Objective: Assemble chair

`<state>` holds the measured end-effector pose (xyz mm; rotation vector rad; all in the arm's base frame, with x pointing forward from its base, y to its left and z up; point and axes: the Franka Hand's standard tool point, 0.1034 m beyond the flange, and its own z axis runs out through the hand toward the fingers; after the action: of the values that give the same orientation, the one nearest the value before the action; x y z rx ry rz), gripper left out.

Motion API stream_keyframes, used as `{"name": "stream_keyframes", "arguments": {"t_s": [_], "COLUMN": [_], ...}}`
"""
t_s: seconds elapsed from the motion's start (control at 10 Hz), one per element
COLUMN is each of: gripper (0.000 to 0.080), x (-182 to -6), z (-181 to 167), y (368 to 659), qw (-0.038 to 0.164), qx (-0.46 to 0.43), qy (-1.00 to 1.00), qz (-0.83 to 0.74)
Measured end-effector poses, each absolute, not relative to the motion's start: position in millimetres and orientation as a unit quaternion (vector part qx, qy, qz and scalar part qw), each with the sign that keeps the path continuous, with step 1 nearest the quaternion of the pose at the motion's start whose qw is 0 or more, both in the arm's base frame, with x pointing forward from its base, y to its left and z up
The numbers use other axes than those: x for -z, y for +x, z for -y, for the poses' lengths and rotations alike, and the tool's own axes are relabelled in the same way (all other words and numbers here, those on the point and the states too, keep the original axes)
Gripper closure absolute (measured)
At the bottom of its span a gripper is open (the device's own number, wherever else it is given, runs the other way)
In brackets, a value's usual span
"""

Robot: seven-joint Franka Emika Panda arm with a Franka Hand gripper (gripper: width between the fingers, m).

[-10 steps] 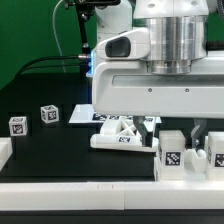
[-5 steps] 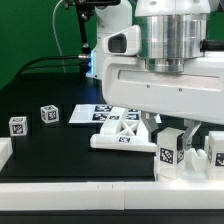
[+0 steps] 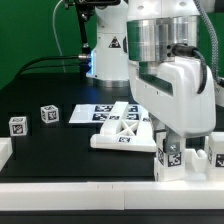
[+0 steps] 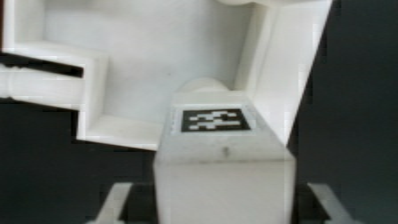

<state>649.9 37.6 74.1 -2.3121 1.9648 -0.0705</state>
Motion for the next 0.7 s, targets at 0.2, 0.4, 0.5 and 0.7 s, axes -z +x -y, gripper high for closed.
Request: {"name": "stream_keyframes", "arguments": {"t_s": [0.2,0.4,0.5,0.7], "gripper": [0.0515,0.0515,0.0515,0.0515], "x": [-74.0,-73.4,-73.4,-73.2], "z": [-37.5,-38.5,-38.5,-38.4], "y": [649.2,648.3,648.3,648.1], "qw": [0.057,0.069,0.068,0.068], "qx": [0.015,0.001,0.000,0.002], "qy": [-0.700,-0.615,-0.610,-0.631], "qz": [-0.712,-0.785,-0.790,-0.773]}}
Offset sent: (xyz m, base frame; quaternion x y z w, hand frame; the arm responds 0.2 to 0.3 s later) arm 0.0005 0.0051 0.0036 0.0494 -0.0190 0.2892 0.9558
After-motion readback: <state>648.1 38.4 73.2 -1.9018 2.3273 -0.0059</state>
